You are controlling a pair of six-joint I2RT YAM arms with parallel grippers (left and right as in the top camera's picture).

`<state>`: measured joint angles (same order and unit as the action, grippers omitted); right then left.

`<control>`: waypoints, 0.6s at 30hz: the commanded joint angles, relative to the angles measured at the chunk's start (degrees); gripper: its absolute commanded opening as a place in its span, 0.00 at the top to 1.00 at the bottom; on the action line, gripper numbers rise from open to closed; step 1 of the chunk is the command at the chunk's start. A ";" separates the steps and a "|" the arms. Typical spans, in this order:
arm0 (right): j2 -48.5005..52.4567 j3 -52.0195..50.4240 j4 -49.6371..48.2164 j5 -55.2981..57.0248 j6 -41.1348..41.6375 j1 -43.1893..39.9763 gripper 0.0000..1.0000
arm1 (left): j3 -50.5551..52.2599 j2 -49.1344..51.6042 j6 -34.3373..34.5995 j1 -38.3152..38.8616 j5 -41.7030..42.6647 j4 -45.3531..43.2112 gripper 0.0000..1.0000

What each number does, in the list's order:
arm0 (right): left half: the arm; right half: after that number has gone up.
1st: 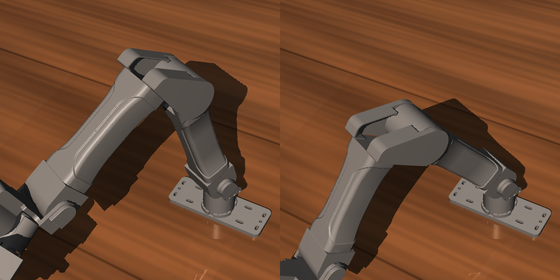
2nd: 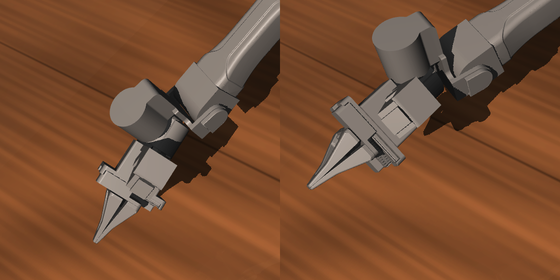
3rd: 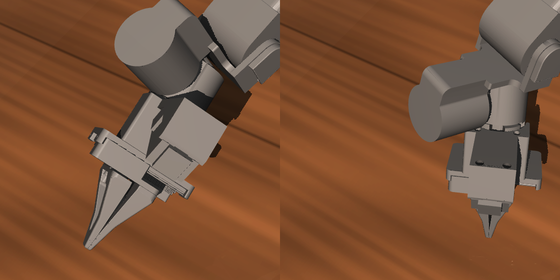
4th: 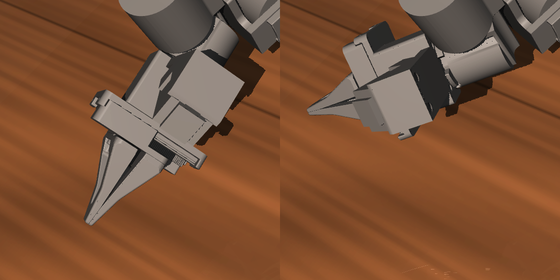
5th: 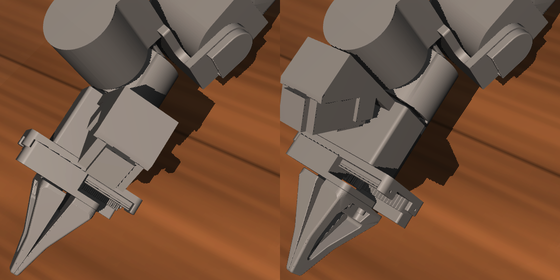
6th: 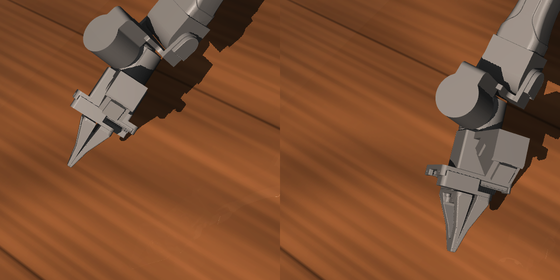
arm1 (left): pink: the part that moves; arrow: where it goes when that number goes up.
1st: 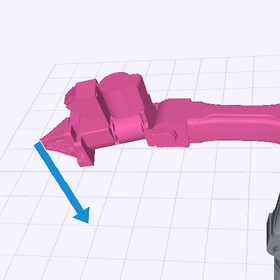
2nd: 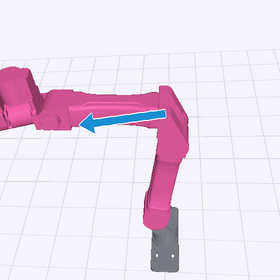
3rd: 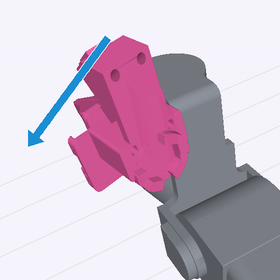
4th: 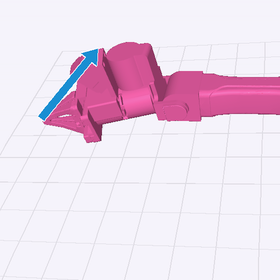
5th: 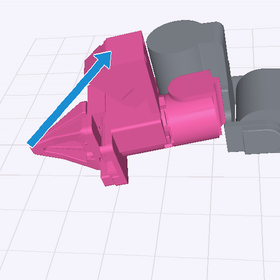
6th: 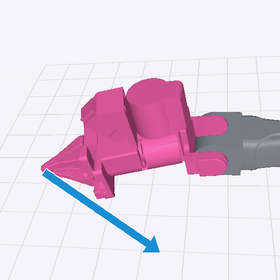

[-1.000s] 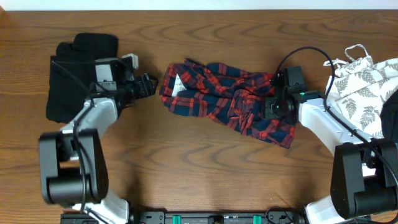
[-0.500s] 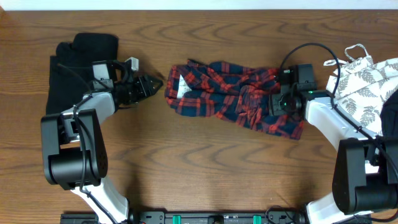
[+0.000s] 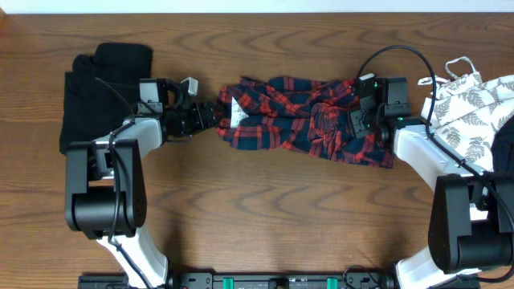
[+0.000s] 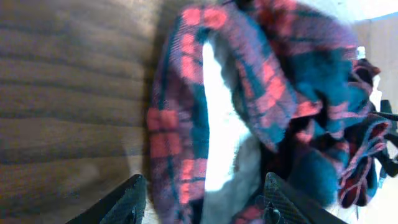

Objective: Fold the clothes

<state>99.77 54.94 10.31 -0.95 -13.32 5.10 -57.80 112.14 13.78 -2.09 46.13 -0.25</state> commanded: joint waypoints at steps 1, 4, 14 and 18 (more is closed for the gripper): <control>0.66 -0.33 0.50 2.05 -2.16 0.44 0.40 | -1.09 2.78 0.48 -0.22 -0.28 0.02 0.39; 0.66 -0.33 1.77 2.03 -2.16 0.44 0.40 | -1.09 4.63 0.50 -0.17 -0.28 -0.22 0.39; 0.66 -0.33 2.80 2.03 -1.70 0.44 0.42 | -1.09 7.43 5.73 3.26 8.79 -6.47 0.40; 0.66 -0.33 3.02 2.03 -1.70 0.44 0.42 | -1.09 7.41 9.33 4.55 12.24 -9.97 0.47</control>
<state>99.77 54.94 12.86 0.16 -14.59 5.13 -59.48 118.04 19.90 1.48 54.72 -8.80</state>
